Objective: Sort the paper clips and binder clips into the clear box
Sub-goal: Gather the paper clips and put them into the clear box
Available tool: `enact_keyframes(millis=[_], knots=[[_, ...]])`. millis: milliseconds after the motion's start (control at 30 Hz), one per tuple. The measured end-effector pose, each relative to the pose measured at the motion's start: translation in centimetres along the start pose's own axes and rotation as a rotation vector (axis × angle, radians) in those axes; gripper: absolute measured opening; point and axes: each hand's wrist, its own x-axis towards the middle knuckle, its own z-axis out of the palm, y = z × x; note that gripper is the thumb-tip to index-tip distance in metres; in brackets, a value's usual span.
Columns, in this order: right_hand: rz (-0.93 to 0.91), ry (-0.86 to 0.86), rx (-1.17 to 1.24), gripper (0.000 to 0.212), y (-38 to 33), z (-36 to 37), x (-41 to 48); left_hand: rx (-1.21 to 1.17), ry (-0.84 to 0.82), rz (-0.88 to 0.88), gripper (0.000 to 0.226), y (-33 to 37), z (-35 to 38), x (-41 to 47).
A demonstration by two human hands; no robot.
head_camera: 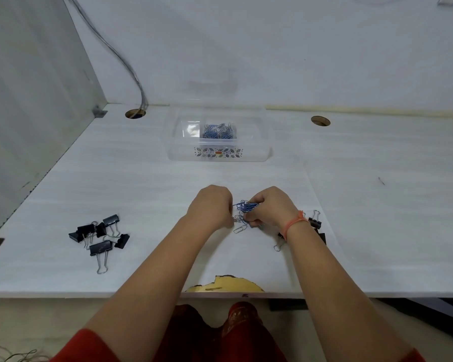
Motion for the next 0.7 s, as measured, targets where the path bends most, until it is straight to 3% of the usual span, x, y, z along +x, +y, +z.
enact_keyframes(millis=[133,300,433,600,700], knots=[[0.005,-0.010,0.084,0.016,0.3,0.1,0.0,0.109,0.042,0.031,0.009,0.3,0.1,-0.2],[0.002,0.013,0.200,0.011,0.6,-0.1,-0.2,0.106,0.145,0.009,0.026,0.2,0.9,-0.4],[0.024,-0.029,0.370,0.013,0.4,-0.1,-0.3,-0.298,0.220,-0.103,0.003,-1.1,0.6,-0.3],[0.044,-0.067,0.520,0.014,-0.6,-0.5,0.2,-1.088,0.163,-0.296,0.005,-2.6,-0.2,-1.2],[0.029,-0.080,0.598,0.017,-1.5,-0.7,0.1,-1.291,0.111,-0.338,0.010,-2.9,-1.0,-2.1]])
